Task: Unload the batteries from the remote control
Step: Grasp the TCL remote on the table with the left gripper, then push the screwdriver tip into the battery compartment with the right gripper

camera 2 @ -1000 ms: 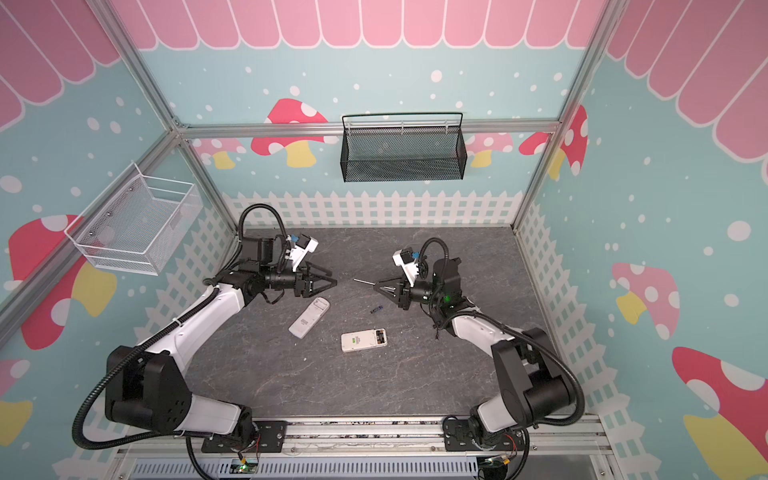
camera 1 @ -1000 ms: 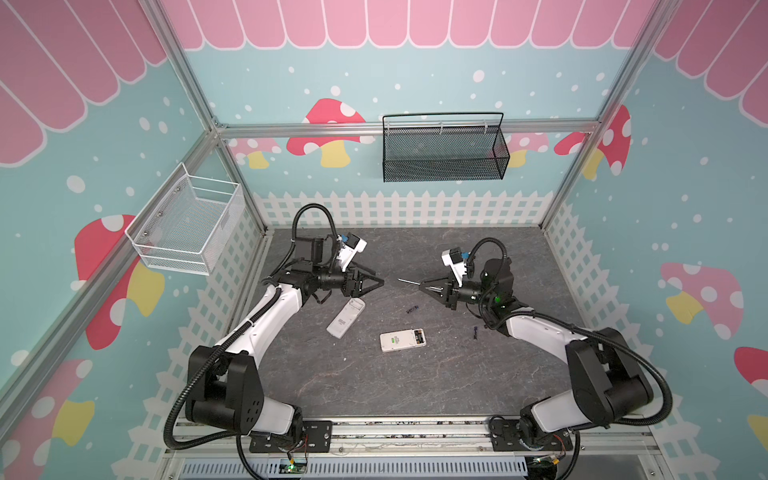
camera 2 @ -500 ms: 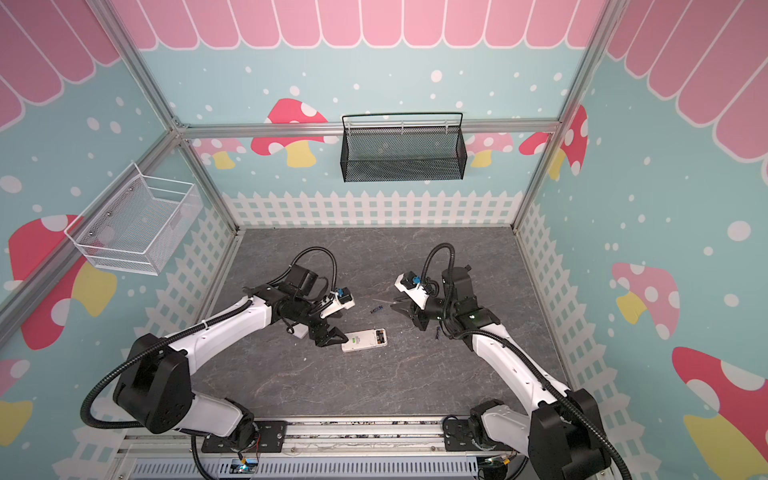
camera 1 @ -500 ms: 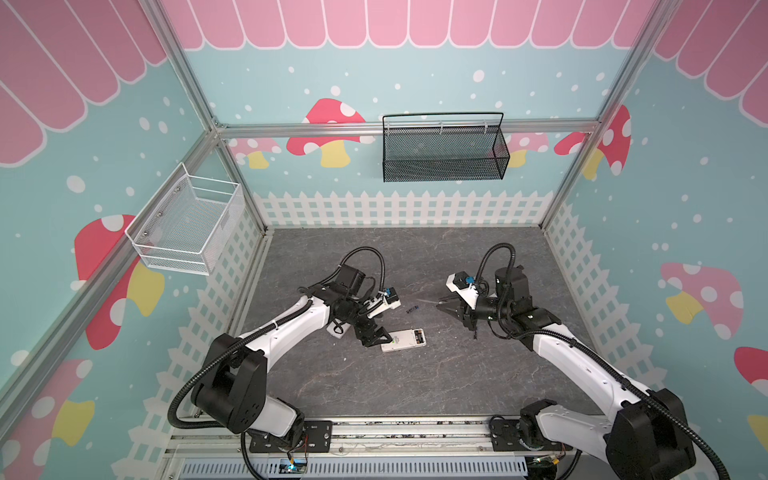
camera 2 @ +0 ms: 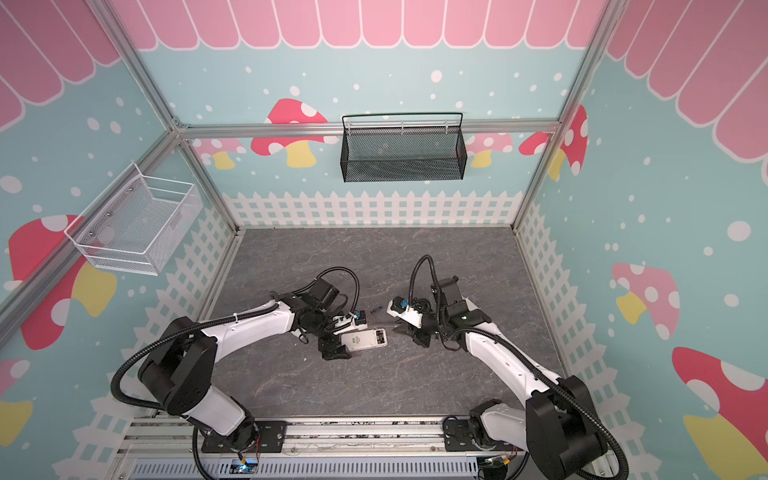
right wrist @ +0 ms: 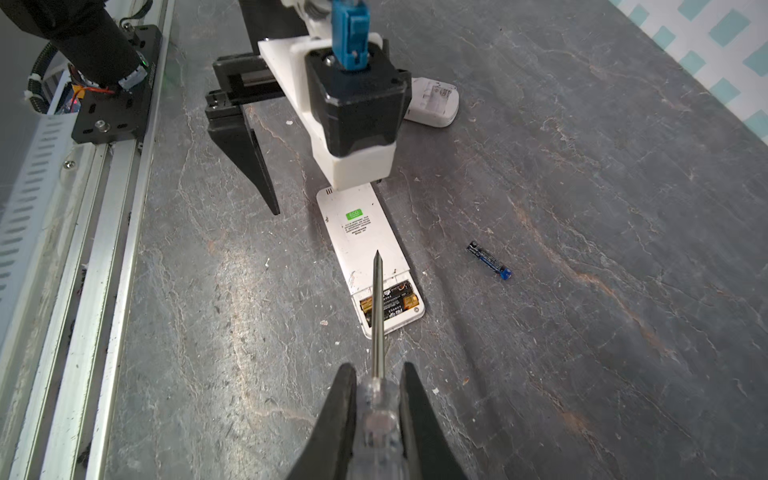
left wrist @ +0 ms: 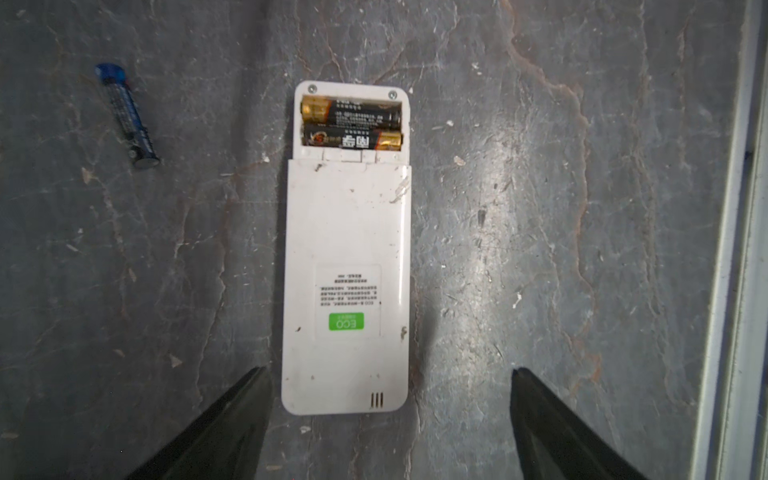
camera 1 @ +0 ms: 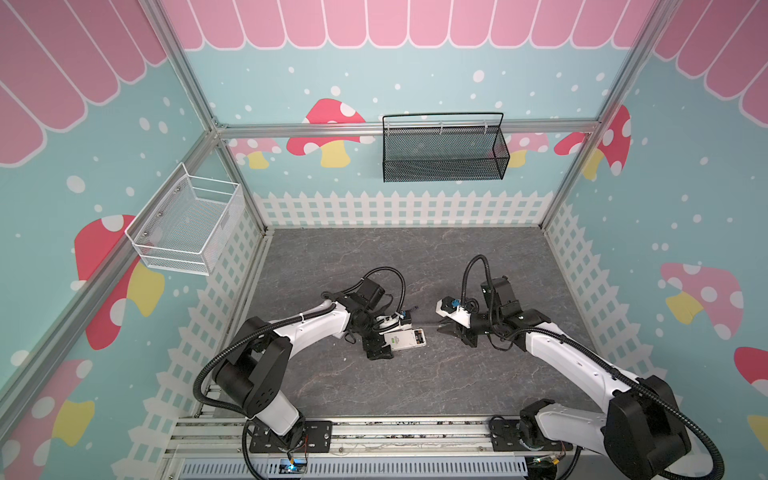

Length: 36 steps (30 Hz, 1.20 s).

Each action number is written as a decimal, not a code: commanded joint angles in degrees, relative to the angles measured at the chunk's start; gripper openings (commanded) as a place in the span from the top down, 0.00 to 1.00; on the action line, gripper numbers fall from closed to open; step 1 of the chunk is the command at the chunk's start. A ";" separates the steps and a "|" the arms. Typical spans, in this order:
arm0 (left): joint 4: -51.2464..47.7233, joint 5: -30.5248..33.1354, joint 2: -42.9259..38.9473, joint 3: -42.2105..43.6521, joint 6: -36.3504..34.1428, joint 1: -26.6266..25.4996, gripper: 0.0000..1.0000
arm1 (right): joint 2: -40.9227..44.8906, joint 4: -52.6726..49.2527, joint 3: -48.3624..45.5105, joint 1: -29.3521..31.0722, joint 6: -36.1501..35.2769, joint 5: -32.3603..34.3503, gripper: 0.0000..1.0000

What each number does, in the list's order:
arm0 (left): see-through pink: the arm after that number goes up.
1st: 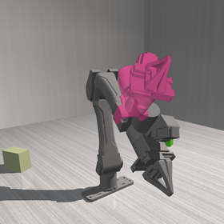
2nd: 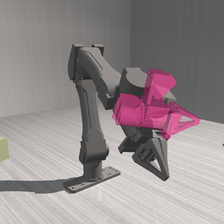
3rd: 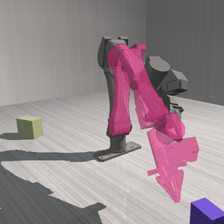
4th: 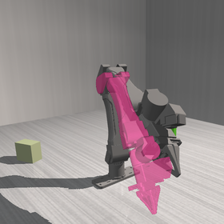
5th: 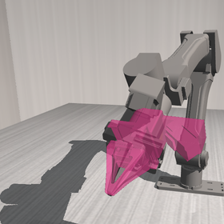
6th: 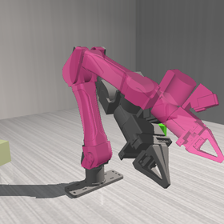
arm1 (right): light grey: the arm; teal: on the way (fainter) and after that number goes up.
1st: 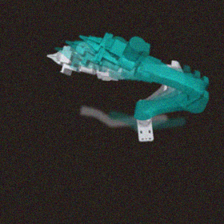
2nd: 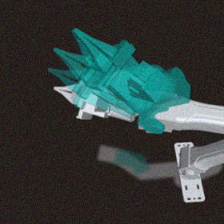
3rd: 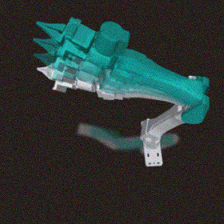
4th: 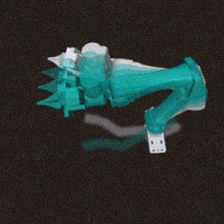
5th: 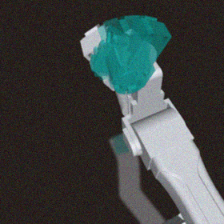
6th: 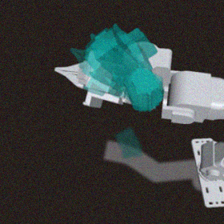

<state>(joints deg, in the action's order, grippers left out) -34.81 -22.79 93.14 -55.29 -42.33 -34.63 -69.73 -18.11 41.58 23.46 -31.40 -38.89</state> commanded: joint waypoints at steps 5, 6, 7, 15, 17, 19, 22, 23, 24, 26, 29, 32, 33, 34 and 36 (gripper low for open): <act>2.96 4.92 3.84 -0.32 -1.18 -2.08 0.10 | -3.80 -1.71 -0.38 1.54 -3.06 1.58 1.00; 2.98 5.44 4.12 -0.50 -1.22 -2.34 0.10 | -4.53 -2.18 0.02 1.58 -2.65 2.17 1.00; 3.44 5.53 4.38 -0.40 -0.92 -2.41 0.10 | -5.03 -2.28 0.23 1.75 -2.66 2.66 1.00; 4.59 7.79 5.79 0.59 -1.62 -3.42 0.15 | -6.71 -3.44 0.43 2.79 -4.47 5.22 1.00; 5.67 9.06 6.15 0.62 -1.41 -3.60 0.16 | -6.53 -3.46 0.17 2.90 -4.99 5.38 1.00; 6.07 10.27 6.77 -0.08 -0.86 -3.91 0.15 | -6.62 -4.28 0.50 2.86 -4.55 6.12 1.00; 6.54 12.58 8.46 -1.37 -0.52 -4.45 0.14 | -5.63 -4.46 -0.04 2.99 -5.31 6.80 1.00; 6.67 13.25 9.16 -1.72 -0.85 -4.63 0.14 | -5.22 -4.07 -0.29 2.99 -5.43 7.02 1.00; 6.60 13.83 9.69 -2.18 -0.75 -4.80 0.15 | -5.12 -4.01 -0.41 2.92 -5.38 7.24 1.00; 5.69 13.98 10.26 -2.92 -0.70 -5.09 0.17 | -5.30 -4.84 -0.09 2.99 -5.18 7.64 1.00; 3.50 12.11 10.56 -3.04 -2.69 -5.20 0.29 | -4.67 -4.18 -0.68 2.95 -5.51 7.47 1.00; 2.34 11.58 10.53 -2.67 -4.08 -5.87 0.48 | -5.34 -4.62 -0.08 2.98 -5.17 7.09 1.00; 1.64 11.19 10.35 -2.82 -4.10 -6.10 0.54 | -5.76 -5.34 0.43 2.97 -5.11 6.91 1.00; 0.69 10.51 10.15 -2.99 -4.30 -6.23 0.59 | -5.93 -5.73 0.76 2.99 -5.14 6.73 1.00; 0.18 9.79 9.96 -2.68 -4.89 -6.24 0.63 | -5.58 -5.46 0.70 3.08 -5.67 6.14 1.00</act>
<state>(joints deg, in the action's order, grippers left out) -30.44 -12.84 101.38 -58.87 -44.47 -39.99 -75.64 -22.09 41.21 26.00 -34.92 -31.00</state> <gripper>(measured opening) 0.417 0.173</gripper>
